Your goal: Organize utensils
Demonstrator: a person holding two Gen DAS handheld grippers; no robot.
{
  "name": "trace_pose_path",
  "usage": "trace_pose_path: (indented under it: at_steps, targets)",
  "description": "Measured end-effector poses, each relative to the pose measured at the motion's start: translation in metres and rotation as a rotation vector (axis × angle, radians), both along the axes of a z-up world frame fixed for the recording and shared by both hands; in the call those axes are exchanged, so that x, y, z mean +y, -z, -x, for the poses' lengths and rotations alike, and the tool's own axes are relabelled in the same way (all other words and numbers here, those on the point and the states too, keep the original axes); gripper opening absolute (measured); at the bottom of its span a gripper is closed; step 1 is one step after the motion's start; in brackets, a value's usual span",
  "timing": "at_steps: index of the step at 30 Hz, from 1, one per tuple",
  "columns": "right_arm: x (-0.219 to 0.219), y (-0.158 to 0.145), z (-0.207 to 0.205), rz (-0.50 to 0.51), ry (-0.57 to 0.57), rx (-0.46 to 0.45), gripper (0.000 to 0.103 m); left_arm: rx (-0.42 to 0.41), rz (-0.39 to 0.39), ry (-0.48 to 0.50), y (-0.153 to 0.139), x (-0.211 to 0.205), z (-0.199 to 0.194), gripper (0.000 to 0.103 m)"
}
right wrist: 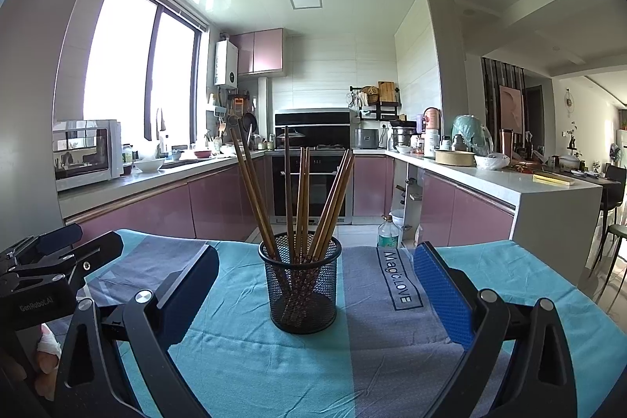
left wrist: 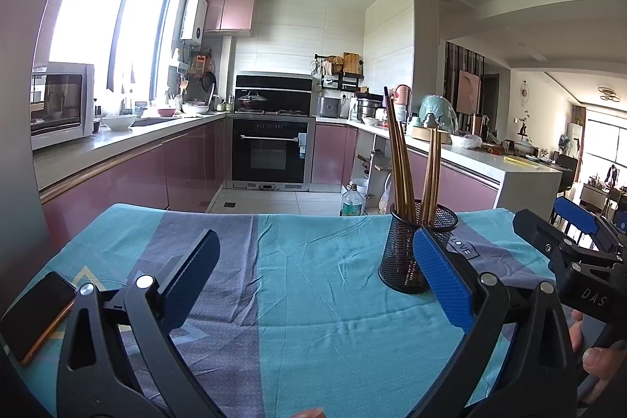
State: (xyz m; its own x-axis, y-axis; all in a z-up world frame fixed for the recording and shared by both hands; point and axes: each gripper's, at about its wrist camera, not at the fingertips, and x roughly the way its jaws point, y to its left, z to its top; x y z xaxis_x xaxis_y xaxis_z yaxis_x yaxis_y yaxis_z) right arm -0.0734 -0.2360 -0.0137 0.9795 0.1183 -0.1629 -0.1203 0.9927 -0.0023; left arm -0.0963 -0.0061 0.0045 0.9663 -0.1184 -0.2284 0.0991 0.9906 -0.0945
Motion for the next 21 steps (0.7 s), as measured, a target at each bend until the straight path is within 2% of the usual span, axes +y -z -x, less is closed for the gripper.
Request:
trace_pose_path:
  at_steps: [21]
  targets:
    - [-0.0003,0.0008,-0.0010,0.000,0.001,0.002,0.096,0.002,-0.005,-0.001,0.0008,-0.0010,-0.0003,0.097]
